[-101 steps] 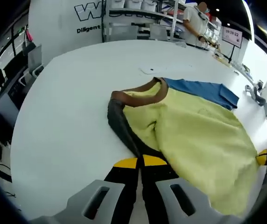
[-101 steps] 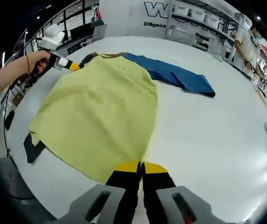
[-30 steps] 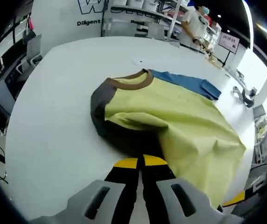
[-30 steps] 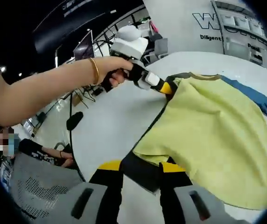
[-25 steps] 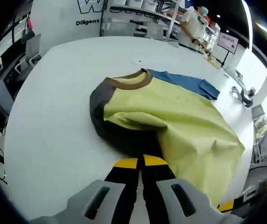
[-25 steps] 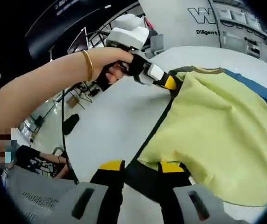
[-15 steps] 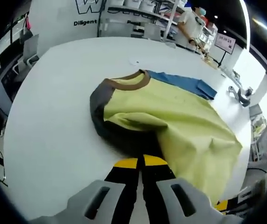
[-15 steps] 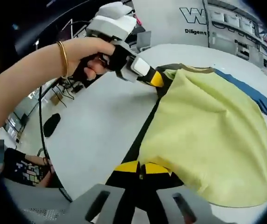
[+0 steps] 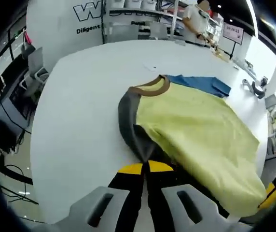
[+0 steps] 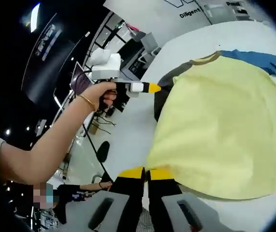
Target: Fold the garment on the visible template until the final outline fits inside the template.
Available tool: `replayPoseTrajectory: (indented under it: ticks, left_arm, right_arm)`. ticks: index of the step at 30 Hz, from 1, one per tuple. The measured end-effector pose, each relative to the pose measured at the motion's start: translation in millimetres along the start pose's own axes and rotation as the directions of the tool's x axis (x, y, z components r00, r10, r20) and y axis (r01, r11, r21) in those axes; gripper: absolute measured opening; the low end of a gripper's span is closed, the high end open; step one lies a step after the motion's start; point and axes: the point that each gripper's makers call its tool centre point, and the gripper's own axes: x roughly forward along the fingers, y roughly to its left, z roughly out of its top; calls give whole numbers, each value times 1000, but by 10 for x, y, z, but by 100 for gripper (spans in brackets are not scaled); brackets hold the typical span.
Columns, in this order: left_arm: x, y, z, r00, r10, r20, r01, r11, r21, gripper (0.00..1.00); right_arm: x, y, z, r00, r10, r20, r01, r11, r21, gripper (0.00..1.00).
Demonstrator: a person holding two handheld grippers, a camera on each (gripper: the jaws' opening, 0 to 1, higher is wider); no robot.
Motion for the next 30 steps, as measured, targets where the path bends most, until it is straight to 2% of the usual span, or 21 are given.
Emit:
replayPoseTrajectory:
  ticks: [3, 4, 5, 6, 8, 10, 12, 14, 18, 19, 21, 23, 24, 25, 26, 28, 29, 30]
  left_arm:
    - [-1, 19, -2, 1000, 4, -1, -4, 1000, -1, 4]
    - [10, 100, -2, 1000, 20, 5, -20, 1000, -8, 4]
    - [56, 274, -50, 997, 75, -29, -74, 997, 20, 4]
    - [58, 298, -62, 996, 83, -38, -82, 996, 30, 4]
    - [84, 453, -82, 986, 156, -55, -152, 986, 68, 4]
    - [113, 509, -55, 982, 182, -40, -177, 978, 111, 4]
    - [139, 580, -62, 973, 228, -44, -219, 964, 153, 4]
    - [154, 558, -81, 971, 233, -45, -225, 964, 144, 5]
    - [118, 530, -68, 973, 230, 16, -230, 967, 109, 6]
    - [106, 529, -85, 974, 225, 13, -225, 969, 101, 8]
    - [79, 502, -90, 977, 210, 30, -212, 973, 91, 13]
    - [24, 478, -72, 978, 199, 56, -203, 976, 77, 18]
    - [-11, 464, -66, 978, 197, 67, -202, 977, 75, 20]
    - [-46, 451, -59, 978, 195, 78, -200, 977, 72, 22]
    - [-90, 408, -31, 978, 180, 107, -189, 978, 83, 23]
    - [-128, 356, -28, 979, 164, 120, -174, 982, 75, 25]
    - [-173, 292, -36, 981, 149, 128, -157, 986, 60, 25]
    - [-194, 260, -42, 982, 140, 128, -149, 987, 60, 26]
  right_arm:
    - [-5, -34, 10, 1000, -8, 10, 9, 1000, -13, 0]
    - [17, -130, -40, 999, -34, -3, 34, 999, -21, 0]
    - [96, -157, -118, 999, -44, -18, 44, 999, -10, 0]
    - [123, -169, -160, 998, -57, -30, 56, 998, -17, 0]
    - [155, -171, -194, 998, -57, -32, 57, 998, -12, 0]
    - [181, -156, -231, 998, -47, -46, 47, 999, 5, 0]
    - [200, -162, -247, 998, -45, -48, 45, 999, 2, 0]
    - [213, -237, -236, 997, -69, -38, 69, 998, 7, 0]
    - [243, -306, -249, 995, -90, -33, 91, 996, 8, 0]
    - [227, -399, -285, 989, -140, -55, 134, 986, -103, 0]
    - [213, -432, -299, 985, -166, -56, 152, 970, -189, 0]
    - [179, -425, -317, 983, -178, -54, 158, 951, -267, 9]
    - [153, -423, -325, 980, -192, -48, 167, 931, -324, 15]
    - [107, -461, -311, 972, -235, -26, 206, 898, -389, 18]
    - [76, -474, -294, 967, -254, -7, 226, 872, -434, 21]
    - [8, -511, -272, 953, -304, 14, 269, 821, -503, 23]
    - [-26, -432, -190, 956, -285, 74, 275, 771, -575, 22]
    - [-43, -377, -164, 957, -274, 91, 273, 756, -595, 21]
